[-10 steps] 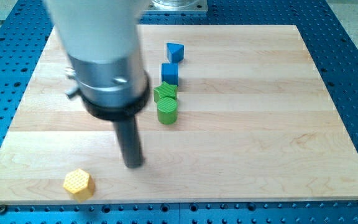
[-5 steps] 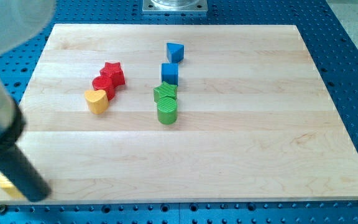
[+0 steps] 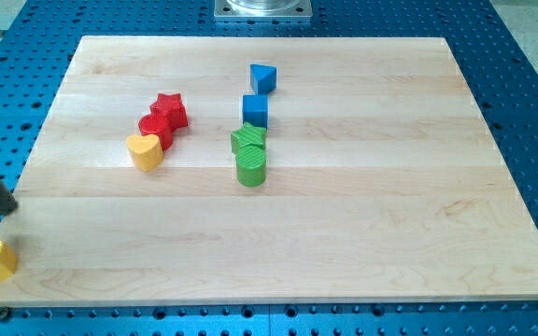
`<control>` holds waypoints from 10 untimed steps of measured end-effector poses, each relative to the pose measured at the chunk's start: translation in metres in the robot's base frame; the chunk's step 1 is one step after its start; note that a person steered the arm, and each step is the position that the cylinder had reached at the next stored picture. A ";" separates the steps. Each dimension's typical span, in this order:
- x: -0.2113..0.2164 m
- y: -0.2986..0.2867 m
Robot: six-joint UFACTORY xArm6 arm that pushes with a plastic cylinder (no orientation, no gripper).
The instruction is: Slide the yellow hexagon to the bottom of the yellow heart
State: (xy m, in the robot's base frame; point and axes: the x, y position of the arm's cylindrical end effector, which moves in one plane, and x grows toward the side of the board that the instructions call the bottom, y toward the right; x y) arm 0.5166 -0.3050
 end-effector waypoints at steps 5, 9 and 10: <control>0.043 0.053; 0.072 0.001; 0.087 0.001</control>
State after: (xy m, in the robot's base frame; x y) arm 0.6031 -0.3044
